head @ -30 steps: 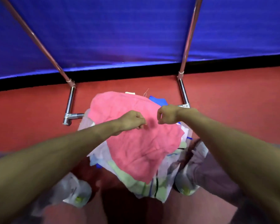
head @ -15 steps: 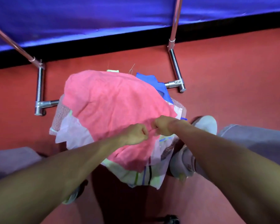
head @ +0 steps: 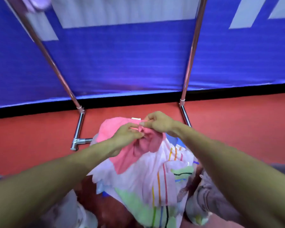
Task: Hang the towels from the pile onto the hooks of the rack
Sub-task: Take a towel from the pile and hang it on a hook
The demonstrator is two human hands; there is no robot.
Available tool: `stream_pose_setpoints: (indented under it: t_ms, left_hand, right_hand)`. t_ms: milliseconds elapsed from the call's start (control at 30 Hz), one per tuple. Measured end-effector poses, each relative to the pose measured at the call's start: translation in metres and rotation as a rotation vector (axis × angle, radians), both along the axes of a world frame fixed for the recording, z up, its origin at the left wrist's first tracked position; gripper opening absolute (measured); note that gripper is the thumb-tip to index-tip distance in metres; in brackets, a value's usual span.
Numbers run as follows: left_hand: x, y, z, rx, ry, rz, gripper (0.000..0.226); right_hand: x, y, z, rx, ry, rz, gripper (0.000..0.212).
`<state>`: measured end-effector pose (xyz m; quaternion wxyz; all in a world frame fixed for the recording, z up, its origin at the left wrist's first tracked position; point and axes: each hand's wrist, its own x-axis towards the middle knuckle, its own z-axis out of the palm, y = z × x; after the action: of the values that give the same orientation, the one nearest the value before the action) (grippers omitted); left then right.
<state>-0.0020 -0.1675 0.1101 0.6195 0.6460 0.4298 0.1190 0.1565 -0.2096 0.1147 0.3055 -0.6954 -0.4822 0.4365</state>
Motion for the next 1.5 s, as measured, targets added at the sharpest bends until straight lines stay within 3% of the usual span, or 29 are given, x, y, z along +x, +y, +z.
stream_pose_setpoints:
  t_ms: [167,267,367,467,567,633,767,933,1000,1067,1200,1267,1300,1400,1433,1500]
  left_hand:
    - [-0.010,0.023,0.069,0.178,-0.084,0.087,0.012]
    - [-0.014,0.044,0.110,0.325,-0.091,0.129,0.019]
    - [-0.022,0.059,0.142,0.534,-0.069,0.128,0.019]
    - [-0.028,0.067,0.159,0.645,-0.086,0.092,0.019]
    - [-0.028,0.072,0.169,0.881,0.058,0.022,0.017]
    - [-0.030,0.074,0.172,0.939,0.099,0.060,0.019]
    - [-0.030,0.071,0.177,0.762,-0.039,0.209,0.026]
    - [-0.031,0.059,0.192,0.040,-0.457,0.525,0.019]
    - [-0.040,0.070,0.193,-0.159,-0.561,0.606,0.015]
    - [-0.046,0.082,0.189,-0.285,-0.638,0.626,0.013]
    - [-0.039,0.077,0.187,-0.386,-0.667,0.476,0.021]
    - [-0.033,0.069,0.186,-0.291,-0.607,0.409,0.027]
    - [-0.032,0.069,0.183,-0.094,-0.521,0.381,0.027]
    - [-0.040,0.072,0.169,0.898,0.026,0.076,0.022]
    - [-0.044,0.073,0.164,1.061,0.203,-0.012,0.020]
    - [-0.049,0.073,0.159,1.115,0.395,-0.069,0.021]
  right_hand:
    - [-0.012,0.022,0.082,0.183,0.107,-0.029,0.018]
    - [-0.015,0.030,0.129,0.293,0.054,0.021,0.011]
    - [-0.015,0.037,0.160,0.386,-0.146,0.040,0.017]
    - [-0.016,0.035,0.167,0.480,-0.328,0.025,0.008]
    - [-0.018,0.031,0.170,0.542,-0.556,0.074,0.007]
    - [-0.020,0.034,0.172,0.564,-0.623,0.115,0.012]
    - [-0.027,0.032,0.168,0.527,-0.801,0.075,0.017]
    - [-0.026,0.024,0.161,0.407,-0.793,0.058,0.032]
    - [-0.015,0.022,0.160,0.360,-0.774,0.102,0.036]
    - [-0.013,0.020,0.160,0.320,-0.604,0.146,0.041]
    - [-0.026,0.016,0.166,0.308,0.211,-0.007,0.040]
    - [-0.031,0.014,0.174,0.282,0.489,-0.156,0.030]
    - [-0.032,0.013,0.178,0.273,0.594,-0.236,0.027]
    - [-0.025,0.012,0.186,0.297,0.889,-0.442,0.020]
    - [-0.023,0.012,0.187,0.320,0.967,-0.488,0.020]
    - [-0.018,0.013,0.186,0.359,1.088,-0.558,0.015]
